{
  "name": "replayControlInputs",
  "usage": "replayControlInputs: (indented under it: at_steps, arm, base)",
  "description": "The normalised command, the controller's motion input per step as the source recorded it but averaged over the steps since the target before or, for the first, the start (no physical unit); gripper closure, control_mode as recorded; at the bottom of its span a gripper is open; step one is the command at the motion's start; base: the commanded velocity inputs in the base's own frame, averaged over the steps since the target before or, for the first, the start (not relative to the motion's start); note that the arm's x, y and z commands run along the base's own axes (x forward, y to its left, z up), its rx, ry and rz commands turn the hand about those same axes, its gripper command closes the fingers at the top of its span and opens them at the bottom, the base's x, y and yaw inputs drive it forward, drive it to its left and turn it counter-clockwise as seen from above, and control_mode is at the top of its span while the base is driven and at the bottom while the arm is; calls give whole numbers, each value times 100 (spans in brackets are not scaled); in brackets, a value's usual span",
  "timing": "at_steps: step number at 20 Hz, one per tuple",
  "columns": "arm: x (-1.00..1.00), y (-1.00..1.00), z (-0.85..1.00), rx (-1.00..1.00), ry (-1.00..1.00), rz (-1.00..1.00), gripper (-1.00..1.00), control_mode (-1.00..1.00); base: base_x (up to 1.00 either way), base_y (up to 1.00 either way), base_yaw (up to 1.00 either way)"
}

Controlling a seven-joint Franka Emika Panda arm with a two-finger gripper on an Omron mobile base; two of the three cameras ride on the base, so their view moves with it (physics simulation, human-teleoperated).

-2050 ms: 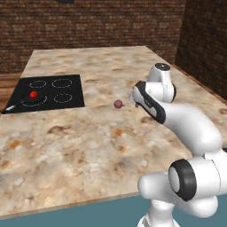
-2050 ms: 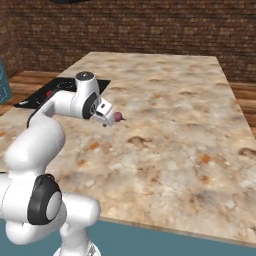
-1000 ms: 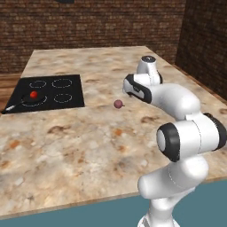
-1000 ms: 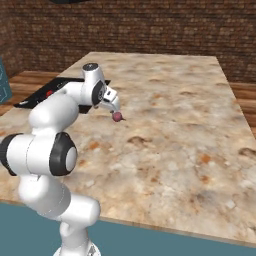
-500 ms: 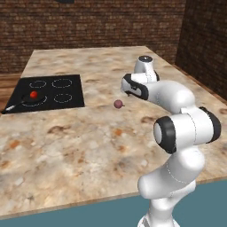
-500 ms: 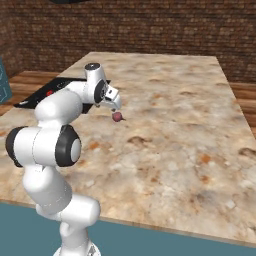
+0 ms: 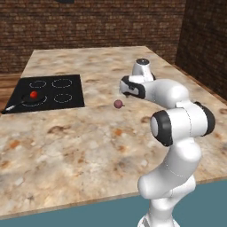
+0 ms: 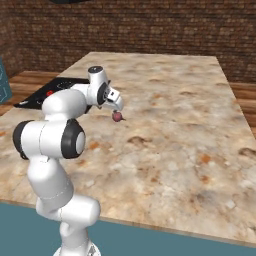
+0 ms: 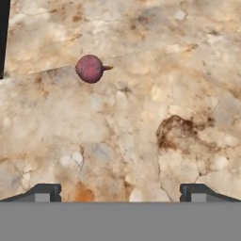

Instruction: Place the pan on the front right burner on the stove. Then place the tomato and the onion in the pan and turn on the front right burner.

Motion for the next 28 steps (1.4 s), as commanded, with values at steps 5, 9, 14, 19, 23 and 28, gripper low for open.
replayControlInputs:
  at_steps: [5, 9, 14, 19, 23, 28]
  arm:
    - [24, 2, -14, 0, 0, 2, -100, -100]
    - [29, 2, -4, 0, 0, 2, -100, -100]
    - [28, 2, -10, 0, 0, 1, -100, -100]
    - [28, 4, -17, -1, 0, 1, -100, -100]
    - [23, 4, -23, -3, 0, 1, -100, -100]
    - [27, 2, -24, -3, 0, 3, -100, -100]
  base:
    - [0, 0, 0]
    - [0, 0, 0]
    - [0, 0, 0]
    - [0, 0, 0]
    - [0, 0, 0]
    - [0, 0, 0]
